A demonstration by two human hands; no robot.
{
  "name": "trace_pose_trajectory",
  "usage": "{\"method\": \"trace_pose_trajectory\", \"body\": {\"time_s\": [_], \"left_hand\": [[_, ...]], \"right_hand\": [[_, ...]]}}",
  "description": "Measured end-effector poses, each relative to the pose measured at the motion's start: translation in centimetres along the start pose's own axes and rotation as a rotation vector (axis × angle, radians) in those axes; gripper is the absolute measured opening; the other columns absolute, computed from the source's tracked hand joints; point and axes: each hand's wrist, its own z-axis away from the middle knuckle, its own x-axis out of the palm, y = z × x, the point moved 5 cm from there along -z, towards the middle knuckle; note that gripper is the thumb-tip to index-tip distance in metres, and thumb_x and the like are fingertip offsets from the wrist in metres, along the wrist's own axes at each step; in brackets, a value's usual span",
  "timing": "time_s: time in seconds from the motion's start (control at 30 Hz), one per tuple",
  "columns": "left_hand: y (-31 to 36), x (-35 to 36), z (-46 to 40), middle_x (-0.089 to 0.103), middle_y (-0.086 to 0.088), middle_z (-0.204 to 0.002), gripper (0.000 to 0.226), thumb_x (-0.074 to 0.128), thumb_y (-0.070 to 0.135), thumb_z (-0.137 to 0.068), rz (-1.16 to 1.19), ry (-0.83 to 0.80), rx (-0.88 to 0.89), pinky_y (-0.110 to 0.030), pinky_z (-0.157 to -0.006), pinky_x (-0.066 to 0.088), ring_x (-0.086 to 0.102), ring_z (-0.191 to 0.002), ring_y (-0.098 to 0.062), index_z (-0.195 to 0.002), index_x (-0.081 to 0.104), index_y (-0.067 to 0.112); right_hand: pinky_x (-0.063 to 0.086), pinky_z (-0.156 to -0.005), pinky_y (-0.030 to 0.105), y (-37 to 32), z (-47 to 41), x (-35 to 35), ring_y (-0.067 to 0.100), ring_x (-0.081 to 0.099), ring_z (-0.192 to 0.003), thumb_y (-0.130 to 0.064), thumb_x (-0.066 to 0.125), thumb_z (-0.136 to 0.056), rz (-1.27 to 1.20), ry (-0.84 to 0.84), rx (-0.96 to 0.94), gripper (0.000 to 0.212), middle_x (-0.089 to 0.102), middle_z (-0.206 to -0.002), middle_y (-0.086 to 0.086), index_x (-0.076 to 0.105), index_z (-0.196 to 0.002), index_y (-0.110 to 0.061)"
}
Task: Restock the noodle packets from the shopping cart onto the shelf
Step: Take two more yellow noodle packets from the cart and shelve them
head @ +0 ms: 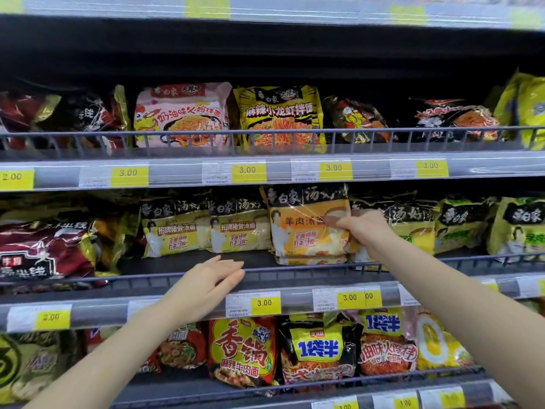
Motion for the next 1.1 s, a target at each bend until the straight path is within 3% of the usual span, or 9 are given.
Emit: {"method": "trace_pose_trajectory", "body": {"time_s": [0.2,0.27,0.37,0.47,0.63,0.83,0.9,1.03,1.1], "left_hand": [[-0.5,0.4,0.0,0.044,0.013,-0.142,0.096,0.001,0.086,-0.073,-0.009,0.018,-0.013,-0.037,-0.117,0.020,0.030,-0.139,-0.007,-0.137,0.047,0.030],[0.0,0.1,0.1,0.045,0.013,-0.141,0.099,0.000,0.085,-0.072,0.004,0.038,0.011,-0.024,-0.118,0.012,0.030,-0.135,0.000,-0.137,0.047,0.027],[1.1,-0.4,0.4,0.044,0.017,-0.138,0.103,-0.001,0.086,-0.070,0.019,0.063,0.030,-0.005,-0.108,0.002,0.027,-0.127,0.011,-0.137,0.048,0.025],[1.4,-0.6,0.5,0.043,0.021,-0.135,0.105,-0.001,0.088,-0.067,0.024,0.081,0.023,0.001,-0.102,-0.002,0.024,-0.125,0.013,-0.136,0.048,0.027],[1.0,-0.4,0.5,0.044,0.019,-0.139,0.107,-0.003,0.090,-0.063,0.010,0.052,-0.017,-0.015,-0.110,0.007,0.018,-0.129,0.006,-0.137,0.046,0.030],[1.7,-0.8,0.6,0.047,0.013,-0.140,0.106,-0.002,0.088,-0.066,0.023,0.044,0.027,0.002,-0.100,-0.004,0.023,-0.122,0.014,-0.136,0.048,0.025],[1.5,-0.7,0.5,0.045,0.012,-0.142,0.107,-0.002,0.088,-0.066,0.023,0.021,0.028,-0.001,-0.103,-0.003,0.024,-0.123,0.013,-0.138,0.046,0.025],[1.1,-0.5,0.4,0.040,0.009,-0.147,0.105,-0.002,0.086,-0.068,-0.016,-0.060,0.017,-0.014,-0.112,0.001,0.026,-0.132,0.007,-0.142,0.040,0.025],[1.2,-0.8,0.5,0.034,0.008,-0.150,0.105,-0.004,0.084,-0.068,-0.078,-0.115,0.025,-0.019,-0.114,0.000,0.023,-0.139,0.000,-0.145,0.033,0.024]], "right_hand": [[0.049,-0.046,0.029,1.6,0.2,0.5,0.024,0.054,-0.054,-0.016,0.080,-0.074,0.030,-0.026,0.021,0.034,0.066,-0.081,0.012,0.058,-0.095,-0.002],[0.051,-0.047,0.028,1.6,0.4,0.6,0.022,0.055,-0.057,-0.020,0.080,-0.074,0.103,-0.041,-0.003,0.039,0.062,-0.084,0.008,0.053,-0.099,-0.006],[0.050,-0.065,0.030,2.0,0.4,0.7,0.024,0.058,-0.080,-0.021,0.080,-0.075,0.200,-0.038,-0.045,0.038,0.063,-0.091,0.008,0.059,-0.100,-0.003],[0.043,-0.055,0.025,2.1,0.1,0.7,0.020,0.058,-0.070,-0.023,0.079,-0.075,0.273,-0.050,-0.044,0.032,0.064,-0.084,0.009,0.064,-0.092,0.000],[0.029,-0.041,0.023,1.1,0.1,0.5,0.015,0.039,-0.044,-0.038,0.074,-0.079,0.716,0.080,-0.159,0.048,0.041,-0.051,0.001,0.042,-0.056,-0.011],[0.039,-0.065,0.029,-1.1,1.8,1.2,0.025,0.051,-0.070,-0.024,0.056,-0.093,1.248,0.228,-0.337,0.033,0.057,-0.077,0.005,0.043,-0.065,-0.012],[0.038,-0.066,0.029,-1.3,2.0,1.4,0.026,0.053,-0.071,-0.024,0.053,-0.094,1.305,0.221,-0.352,0.025,0.053,-0.075,0.003,0.047,-0.072,-0.012],[0.035,-0.060,0.028,-1.5,2.6,1.1,0.023,0.052,-0.064,-0.030,0.051,-0.094,1.390,0.189,-0.324,0.038,0.046,-0.059,-0.003,0.041,-0.061,-0.014],[0.035,-0.058,0.027,-2.3,3.3,1.2,0.022,0.058,-0.065,-0.035,0.050,-0.095,1.440,0.189,-0.355,0.032,0.054,-0.065,-0.003,0.052,-0.071,-0.014]]}}
